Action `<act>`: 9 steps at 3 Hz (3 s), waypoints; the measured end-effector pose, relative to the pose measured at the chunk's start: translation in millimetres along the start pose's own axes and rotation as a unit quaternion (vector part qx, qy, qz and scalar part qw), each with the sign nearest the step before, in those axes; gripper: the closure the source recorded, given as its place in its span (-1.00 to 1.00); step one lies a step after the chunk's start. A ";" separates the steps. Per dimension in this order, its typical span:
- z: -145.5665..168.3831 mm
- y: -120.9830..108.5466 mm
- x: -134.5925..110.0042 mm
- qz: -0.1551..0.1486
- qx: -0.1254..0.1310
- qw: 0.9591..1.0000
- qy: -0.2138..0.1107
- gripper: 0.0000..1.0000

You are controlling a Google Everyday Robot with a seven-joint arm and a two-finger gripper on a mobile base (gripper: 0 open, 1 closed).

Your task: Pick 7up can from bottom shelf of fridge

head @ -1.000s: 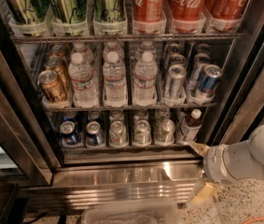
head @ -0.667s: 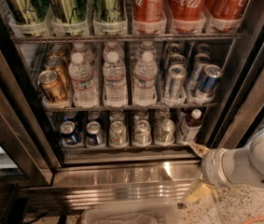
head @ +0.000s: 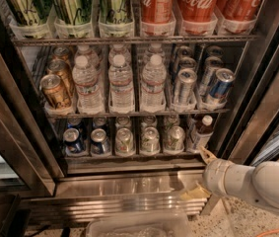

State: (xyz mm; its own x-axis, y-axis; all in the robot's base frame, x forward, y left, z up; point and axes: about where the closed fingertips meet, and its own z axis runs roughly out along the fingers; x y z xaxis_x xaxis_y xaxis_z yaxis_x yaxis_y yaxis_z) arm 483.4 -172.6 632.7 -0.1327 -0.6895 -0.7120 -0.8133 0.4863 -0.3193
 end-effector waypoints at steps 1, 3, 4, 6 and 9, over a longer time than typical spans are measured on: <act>11.1 -11.2 -1.7 0.036 0.046 0.998 -0.030 -1.00; 16.3 -23.5 -4.6 0.073 0.091 0.992 -0.048 -1.00; 26.8 -28.4 -5.4 0.070 0.120 0.989 -0.054 -1.00; 52.2 -47.7 -9.4 0.071 0.210 0.972 -0.081 -0.86; 64.2 -59.8 -3.8 0.117 0.298 0.941 -0.108 -0.52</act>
Offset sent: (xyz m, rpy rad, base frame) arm 0.0380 -0.0055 0.0006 0.2211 -0.1186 -0.3194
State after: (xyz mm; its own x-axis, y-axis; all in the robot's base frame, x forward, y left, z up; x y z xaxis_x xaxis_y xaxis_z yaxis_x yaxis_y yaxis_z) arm 568.9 -164.6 614.3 -0.0985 -0.4320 -0.8965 -0.3047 0.8707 -0.3861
